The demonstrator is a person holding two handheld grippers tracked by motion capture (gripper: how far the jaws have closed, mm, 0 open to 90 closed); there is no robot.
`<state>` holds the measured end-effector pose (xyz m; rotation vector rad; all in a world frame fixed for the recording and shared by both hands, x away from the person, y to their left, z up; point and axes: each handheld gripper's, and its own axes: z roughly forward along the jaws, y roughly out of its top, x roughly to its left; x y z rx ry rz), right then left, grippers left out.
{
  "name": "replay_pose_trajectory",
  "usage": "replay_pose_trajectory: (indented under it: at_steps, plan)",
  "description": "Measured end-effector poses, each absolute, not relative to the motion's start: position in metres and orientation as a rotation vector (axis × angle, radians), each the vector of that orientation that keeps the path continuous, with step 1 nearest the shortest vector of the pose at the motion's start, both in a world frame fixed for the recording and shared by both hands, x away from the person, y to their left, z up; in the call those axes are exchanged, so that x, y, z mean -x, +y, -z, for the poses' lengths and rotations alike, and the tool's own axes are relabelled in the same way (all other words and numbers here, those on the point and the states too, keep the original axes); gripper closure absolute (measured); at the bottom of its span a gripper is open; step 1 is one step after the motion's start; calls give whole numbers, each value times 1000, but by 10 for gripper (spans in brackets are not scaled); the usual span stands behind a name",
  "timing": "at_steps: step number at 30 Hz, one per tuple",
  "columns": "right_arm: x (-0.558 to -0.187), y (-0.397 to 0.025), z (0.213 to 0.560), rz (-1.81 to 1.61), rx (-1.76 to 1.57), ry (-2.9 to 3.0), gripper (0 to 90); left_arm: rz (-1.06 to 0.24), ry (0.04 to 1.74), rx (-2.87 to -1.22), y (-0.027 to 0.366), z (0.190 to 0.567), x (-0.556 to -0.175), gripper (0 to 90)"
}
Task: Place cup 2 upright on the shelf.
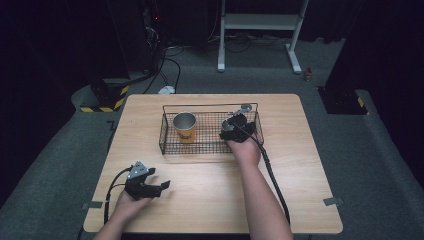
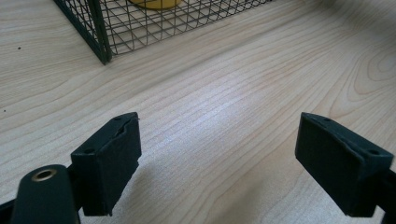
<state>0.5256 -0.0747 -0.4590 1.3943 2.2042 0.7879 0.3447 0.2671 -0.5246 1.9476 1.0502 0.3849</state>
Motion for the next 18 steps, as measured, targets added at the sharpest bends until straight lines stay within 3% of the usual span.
replay_pose_trajectory:
  at_steps: [18]
  plan:
    - [-521,-85,461,-870,-1395,2159,94,-384,1048,-1949,267,525,-345,150]
